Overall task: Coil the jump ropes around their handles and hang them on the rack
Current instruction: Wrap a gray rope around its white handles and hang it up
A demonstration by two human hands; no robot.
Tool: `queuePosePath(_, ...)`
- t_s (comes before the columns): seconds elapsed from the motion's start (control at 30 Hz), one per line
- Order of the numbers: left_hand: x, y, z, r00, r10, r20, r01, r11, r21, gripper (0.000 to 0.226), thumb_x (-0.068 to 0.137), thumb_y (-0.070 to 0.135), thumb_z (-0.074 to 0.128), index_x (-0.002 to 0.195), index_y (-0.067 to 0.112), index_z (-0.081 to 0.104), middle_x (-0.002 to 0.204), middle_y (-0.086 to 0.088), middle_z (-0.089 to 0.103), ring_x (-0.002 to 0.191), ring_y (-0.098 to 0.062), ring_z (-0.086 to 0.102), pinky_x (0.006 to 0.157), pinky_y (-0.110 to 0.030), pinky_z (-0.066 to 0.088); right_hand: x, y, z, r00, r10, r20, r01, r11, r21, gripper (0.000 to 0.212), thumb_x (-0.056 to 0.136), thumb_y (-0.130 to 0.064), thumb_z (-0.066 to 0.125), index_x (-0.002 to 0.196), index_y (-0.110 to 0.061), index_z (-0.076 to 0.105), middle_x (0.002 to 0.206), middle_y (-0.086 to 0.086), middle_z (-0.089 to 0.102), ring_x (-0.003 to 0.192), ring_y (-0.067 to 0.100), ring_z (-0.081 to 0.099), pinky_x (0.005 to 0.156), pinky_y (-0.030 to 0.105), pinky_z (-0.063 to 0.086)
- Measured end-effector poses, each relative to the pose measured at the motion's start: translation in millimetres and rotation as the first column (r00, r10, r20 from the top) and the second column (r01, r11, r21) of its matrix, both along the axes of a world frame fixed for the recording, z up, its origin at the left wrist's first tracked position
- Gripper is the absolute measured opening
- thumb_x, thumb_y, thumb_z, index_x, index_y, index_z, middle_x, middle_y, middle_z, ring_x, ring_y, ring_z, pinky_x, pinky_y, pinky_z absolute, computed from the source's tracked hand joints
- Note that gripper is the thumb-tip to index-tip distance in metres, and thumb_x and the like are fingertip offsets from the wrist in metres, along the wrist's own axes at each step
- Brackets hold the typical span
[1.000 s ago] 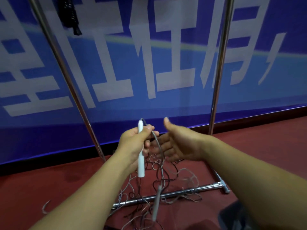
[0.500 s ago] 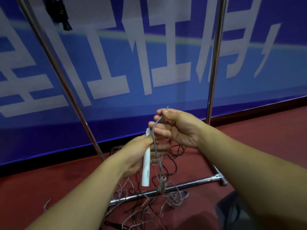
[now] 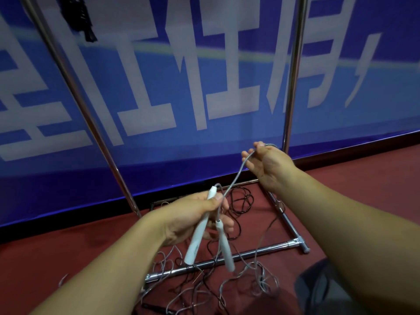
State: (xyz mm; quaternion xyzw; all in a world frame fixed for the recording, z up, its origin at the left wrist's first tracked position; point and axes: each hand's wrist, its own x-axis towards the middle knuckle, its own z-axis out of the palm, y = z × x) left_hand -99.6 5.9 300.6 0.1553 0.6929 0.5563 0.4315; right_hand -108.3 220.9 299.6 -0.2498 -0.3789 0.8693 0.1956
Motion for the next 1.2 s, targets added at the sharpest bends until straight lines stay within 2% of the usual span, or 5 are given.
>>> queuePosePath(0.2, -6, 3, -1, 0.998, 0.069, -0.003, -0.068, 0.989, 0.128, 0.026, 0.104, 0.035, 0.045, 0.1, 0.012, 0.055, 0.06, -0.003, 0.046, 0.056, -0.019, 0.052, 0.075, -0.045, 0.054, 11, -13, -14, 0.859, 0.215, 0.465, -0.438, 0.779, 0.448, 0.025, 0.1, -0.03, 0.061, 0.093, -0.006, 0.068, 0.071, 0.005, 0.065, 0.057, 0.016, 0.06, 0.057, 0.03, 0.055)
queuePosePath(0.37, -8, 7, -4, 0.988, 0.148, -0.053, -0.142, 0.984, 0.108, 0.031, 0.104, 0.04, 0.046, 0.106, 0.013, 0.06, 0.057, 0.001, 0.046, 0.05, -0.013, 0.046, 0.057, -0.03, 0.048, 9, -33, -7, 0.934, 0.233, 0.273, -0.359, 0.603, 0.713, 0.025, 0.096, -0.031, 0.066, 0.085, -0.01, 0.073, 0.072, -0.004, 0.067, 0.071, 0.015, 0.059, 0.071, 0.03, 0.051)
queuePosePath(0.53, -10, 6, -5, 0.979, 0.178, -0.099, -0.169, 0.981, 0.09, 0.035, 0.104, 0.036, 0.046, 0.113, 0.007, 0.064, 0.064, 0.001, 0.053, 0.053, -0.012, 0.046, 0.051, -0.024, 0.038, 13, -51, -7, 0.807, 0.534, 0.252, -0.55, 0.524, 0.65, 0.046, 0.105, -0.041, 0.045, 0.093, -0.008, 0.075, 0.086, 0.015, 0.072, 0.08, 0.021, 0.063, 0.083, 0.033, 0.051)
queuePosePath(0.83, -4, 4, -1, 0.991, 0.129, -0.022, -0.129, 0.991, -0.022, 0.042, 0.102, 0.047, 0.047, 0.094, 0.008, 0.061, 0.062, -0.005, 0.058, 0.049, -0.017, 0.052, 0.047, -0.024, 0.044, 9, -51, -8, 0.924, 0.17, 0.343, -0.37, 0.169, 0.913, 0.055, 0.103, -0.051, 0.04, 0.076, -0.011, 0.067, 0.066, -0.005, 0.06, 0.066, 0.013, 0.055, 0.061, 0.031, 0.039)
queuePosePath(1.2, -15, 1, 2, 0.929, 0.365, 0.051, -0.368, 0.927, 0.075, 0.047, 0.104, 0.048, 0.041, 0.092, 0.007, 0.06, 0.058, -0.001, 0.049, 0.047, -0.013, 0.042, 0.045, -0.024, 0.038, 17, -43, -14, 0.812, 0.52, 0.265, -0.476, 0.327, 0.817, 0.021, 0.101, -0.025, 0.059, 0.101, -0.006, 0.069, 0.089, 0.005, 0.072, 0.078, 0.005, 0.062, 0.076, 0.023, 0.051)
